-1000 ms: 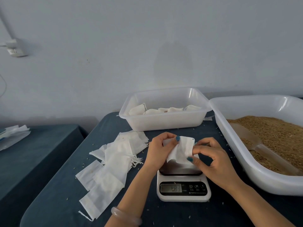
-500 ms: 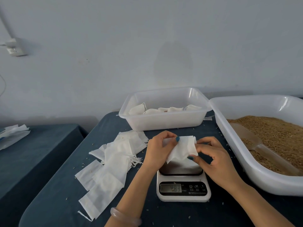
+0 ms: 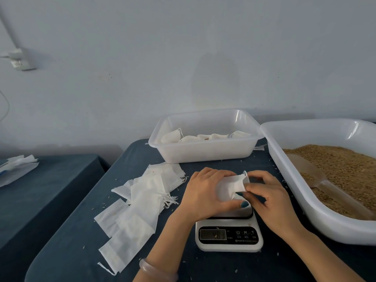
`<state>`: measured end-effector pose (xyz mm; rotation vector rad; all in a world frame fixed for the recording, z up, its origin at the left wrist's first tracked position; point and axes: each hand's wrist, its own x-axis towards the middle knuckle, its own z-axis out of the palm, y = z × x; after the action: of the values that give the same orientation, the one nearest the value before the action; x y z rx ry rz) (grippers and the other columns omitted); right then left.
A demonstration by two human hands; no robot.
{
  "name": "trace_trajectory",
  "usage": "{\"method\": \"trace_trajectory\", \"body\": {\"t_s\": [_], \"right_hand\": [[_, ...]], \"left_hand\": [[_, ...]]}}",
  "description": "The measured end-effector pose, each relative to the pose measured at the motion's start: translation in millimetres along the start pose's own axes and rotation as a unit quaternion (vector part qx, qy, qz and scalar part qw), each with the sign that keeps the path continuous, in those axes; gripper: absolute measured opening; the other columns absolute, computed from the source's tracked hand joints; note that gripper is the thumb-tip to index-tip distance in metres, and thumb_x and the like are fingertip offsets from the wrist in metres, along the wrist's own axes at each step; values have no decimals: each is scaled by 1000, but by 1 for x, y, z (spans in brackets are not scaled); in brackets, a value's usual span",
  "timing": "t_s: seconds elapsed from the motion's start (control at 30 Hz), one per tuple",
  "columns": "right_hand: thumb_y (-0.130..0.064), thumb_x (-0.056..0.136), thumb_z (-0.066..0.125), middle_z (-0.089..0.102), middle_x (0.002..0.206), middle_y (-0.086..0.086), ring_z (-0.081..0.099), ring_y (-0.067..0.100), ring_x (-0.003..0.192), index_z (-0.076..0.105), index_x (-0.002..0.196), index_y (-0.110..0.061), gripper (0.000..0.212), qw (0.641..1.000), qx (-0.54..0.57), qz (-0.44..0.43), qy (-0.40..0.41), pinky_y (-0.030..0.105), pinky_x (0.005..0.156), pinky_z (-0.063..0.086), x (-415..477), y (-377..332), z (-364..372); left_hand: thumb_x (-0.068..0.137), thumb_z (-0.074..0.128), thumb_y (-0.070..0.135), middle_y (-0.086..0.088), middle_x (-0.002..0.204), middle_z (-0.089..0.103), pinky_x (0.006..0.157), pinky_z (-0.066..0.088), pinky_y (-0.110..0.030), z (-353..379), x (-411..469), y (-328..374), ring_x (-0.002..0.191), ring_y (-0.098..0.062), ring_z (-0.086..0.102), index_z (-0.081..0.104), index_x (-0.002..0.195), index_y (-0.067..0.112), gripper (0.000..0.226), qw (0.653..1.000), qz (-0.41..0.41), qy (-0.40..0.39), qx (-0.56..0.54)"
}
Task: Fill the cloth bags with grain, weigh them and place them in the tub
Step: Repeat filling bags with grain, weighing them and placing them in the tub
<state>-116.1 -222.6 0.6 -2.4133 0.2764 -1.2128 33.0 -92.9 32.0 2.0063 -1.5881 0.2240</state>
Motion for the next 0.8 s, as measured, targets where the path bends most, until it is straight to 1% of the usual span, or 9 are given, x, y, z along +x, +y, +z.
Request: {"method": "trace_trajectory", "body": {"t_s": [0.07,0.13,0.23,0.27,0.33,0.4,0.53,0.67,0.8], "right_hand": [[1,73,80,56,111,-8,59,13,102,72,86,-18,24,1000,3,-10,-5,31,82,51,1,0,0],[-1,76,78,55,114,-8,59,12,104,70,89,-19,24,1000,11,-10,-6,34,82,53,0,1,0],[-19,85,72,55,115,-9,58,10,105,71,93,-19,8,1000,20,-23,-1,37,82,53,0,-1,0],[-25,88,70,57,113,-9,57,10,107,71,93,-19,7,999,9,-35,-1,38,83,53,1,-3,0],[-34,88,66,64,107,-8,56,13,110,72,89,-17,18,997,-37,-70,3,41,87,51,3,-7,1],[-40,88,61,69,102,-10,55,15,112,73,85,-17,25,991,-85,-103,15,41,92,46,5,-11,2],[-43,91,60,69,100,-14,55,16,114,73,83,-21,26,982,-135,-128,42,45,101,35,5,-14,2],[-41,90,61,69,101,-11,56,18,114,72,88,-21,23,981,-142,-121,57,45,104,33,5,-16,5],[-40,89,62,67,104,-13,55,17,114,69,93,-23,19,986,-129,-99,46,45,100,36,6,-19,2]], "left_hand": [[70,70,67,20,117,64,96,34,-23,1,0,0,112,0,50,61,124,35,63,1000,10,22,0],[71,75,56,19,115,64,94,35,-23,2,1,-1,110,-1,52,62,120,33,56,999,16,35,-7],[71,78,43,15,112,65,90,36,-23,4,2,-1,106,-6,54,63,117,28,50,999,14,31,-24],[71,79,38,13,111,66,89,37,-24,5,2,-2,105,-9,56,64,116,25,49,999,14,30,-27],[71,79,31,8,107,67,85,42,-28,6,3,-3,100,-14,57,63,113,19,46,999,16,27,-25],[73,78,29,6,103,65,78,42,-29,7,2,-4,94,-14,56,61,111,18,44,999,11,19,-31],[78,71,32,7,101,61,73,44,-30,7,0,-6,92,-11,53,57,113,21,39,999,-13,2,-50],[78,70,33,9,97,59,69,39,-25,8,0,-6,86,-5,49,56,110,23,36,998,-18,-1,-56],[79,73,34,8,96,61,67,41,-26,8,1,-7,86,-8,52,55,108,24,35,998,-33,12,-55]]}}
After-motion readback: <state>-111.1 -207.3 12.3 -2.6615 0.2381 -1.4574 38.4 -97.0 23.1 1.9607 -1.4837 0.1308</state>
